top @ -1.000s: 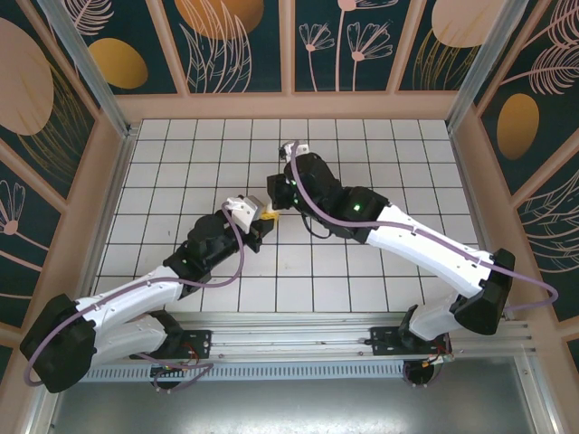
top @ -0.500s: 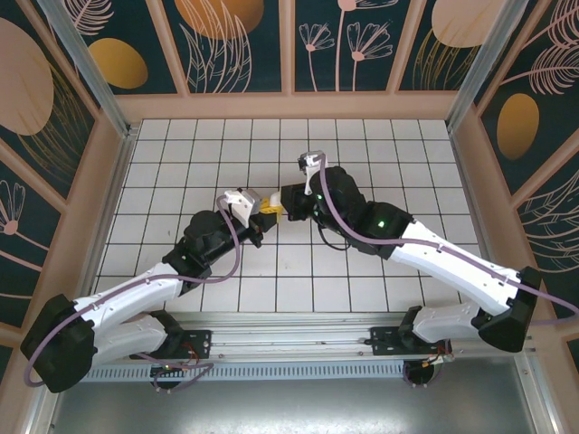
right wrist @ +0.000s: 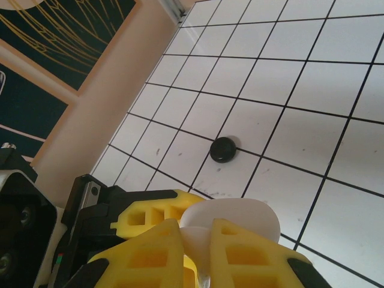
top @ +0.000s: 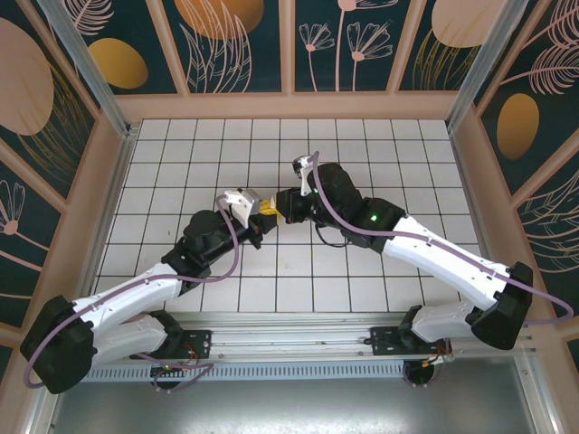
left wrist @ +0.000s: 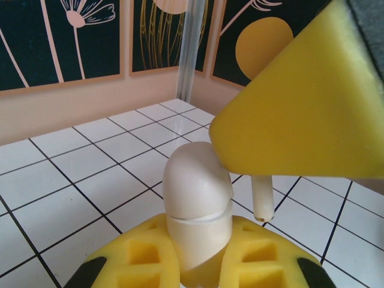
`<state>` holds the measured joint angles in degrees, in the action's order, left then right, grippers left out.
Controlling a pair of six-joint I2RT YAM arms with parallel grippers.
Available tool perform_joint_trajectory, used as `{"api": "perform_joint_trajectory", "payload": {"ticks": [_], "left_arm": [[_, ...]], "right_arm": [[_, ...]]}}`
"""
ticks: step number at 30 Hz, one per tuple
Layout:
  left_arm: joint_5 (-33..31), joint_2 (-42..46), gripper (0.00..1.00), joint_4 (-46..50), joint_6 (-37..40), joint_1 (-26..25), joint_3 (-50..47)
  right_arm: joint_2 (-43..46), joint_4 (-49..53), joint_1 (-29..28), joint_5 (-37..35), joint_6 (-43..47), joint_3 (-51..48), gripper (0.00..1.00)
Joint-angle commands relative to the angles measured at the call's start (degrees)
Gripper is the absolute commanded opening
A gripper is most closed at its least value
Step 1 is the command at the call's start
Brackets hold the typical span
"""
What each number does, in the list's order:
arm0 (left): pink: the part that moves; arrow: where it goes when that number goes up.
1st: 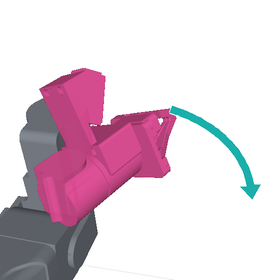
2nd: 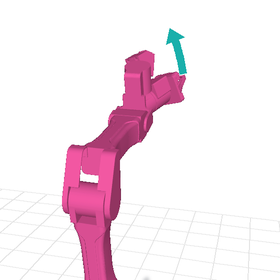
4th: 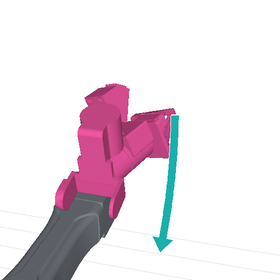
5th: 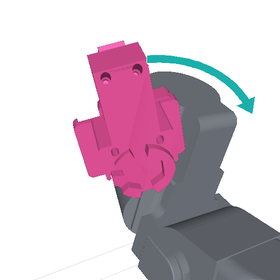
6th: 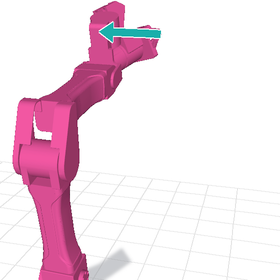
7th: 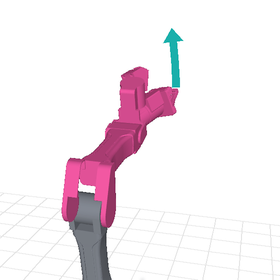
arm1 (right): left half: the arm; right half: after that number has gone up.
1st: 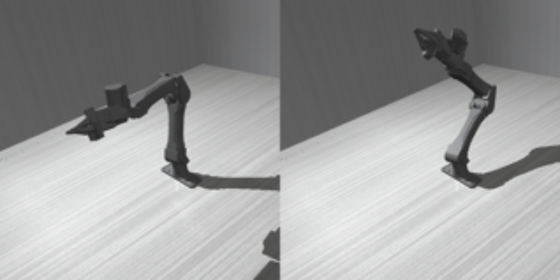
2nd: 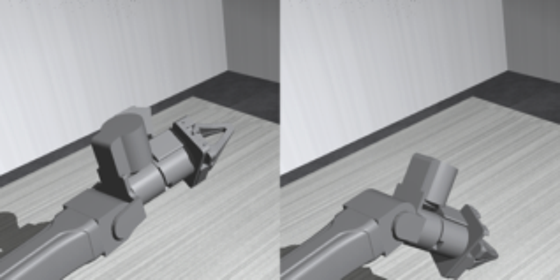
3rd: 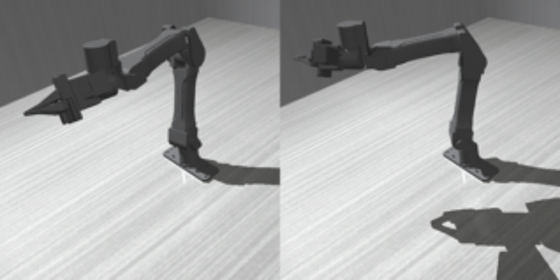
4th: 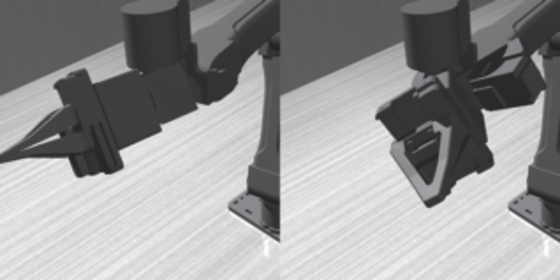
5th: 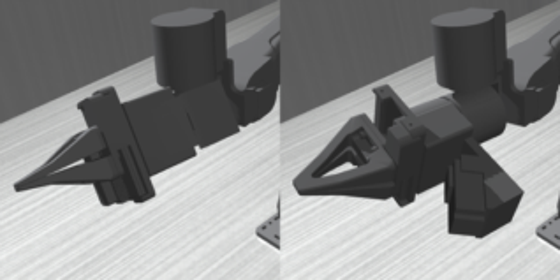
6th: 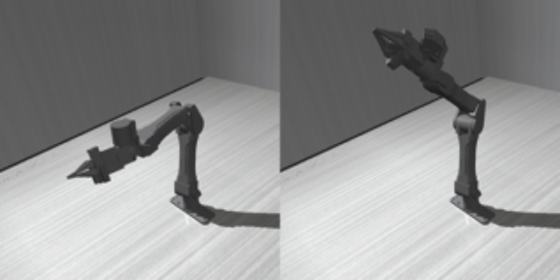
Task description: Insert wireless bluetooth earbuds into charging case
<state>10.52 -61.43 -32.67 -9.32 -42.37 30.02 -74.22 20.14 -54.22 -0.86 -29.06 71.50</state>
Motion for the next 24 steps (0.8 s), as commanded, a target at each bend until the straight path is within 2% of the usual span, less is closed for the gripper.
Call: {"api": "perform_joint_trajectory", "payload": {"ticks": [1, 7, 15, 20, 24], "left_arm": [[2.45, 1.66, 0.00, -1.88, -0.78, 0.16, 2.02], [3.93, 1.55, 0.00, -2.39, -1.74, 0.18, 1.80], [3.22, 1.82, 0.00, -1.88, -1.84, 0.12, 1.88], [1.63, 1.32, 0.00, -0.96, -2.02, 0.11, 2.65], [1.91, 0.78, 0.00, -1.04, -2.26, 0.14, 3.08]], "right_arm": [[-0.76, -1.73, 1.78, 2.36, -0.33, -1.17, 0.13], [-1.54, -4.28, 4.68, 4.18, 0.82, -0.51, 0.13], [-2.82, -5.59, 4.78, 5.88, 0.95, -0.35, 0.12], [-0.25, -6.92, 3.89, 3.03, 0.76, -1.50, 0.12], [-0.31, -4.05, 3.55, 0.29, 1.19, -0.06, 0.12]]}}
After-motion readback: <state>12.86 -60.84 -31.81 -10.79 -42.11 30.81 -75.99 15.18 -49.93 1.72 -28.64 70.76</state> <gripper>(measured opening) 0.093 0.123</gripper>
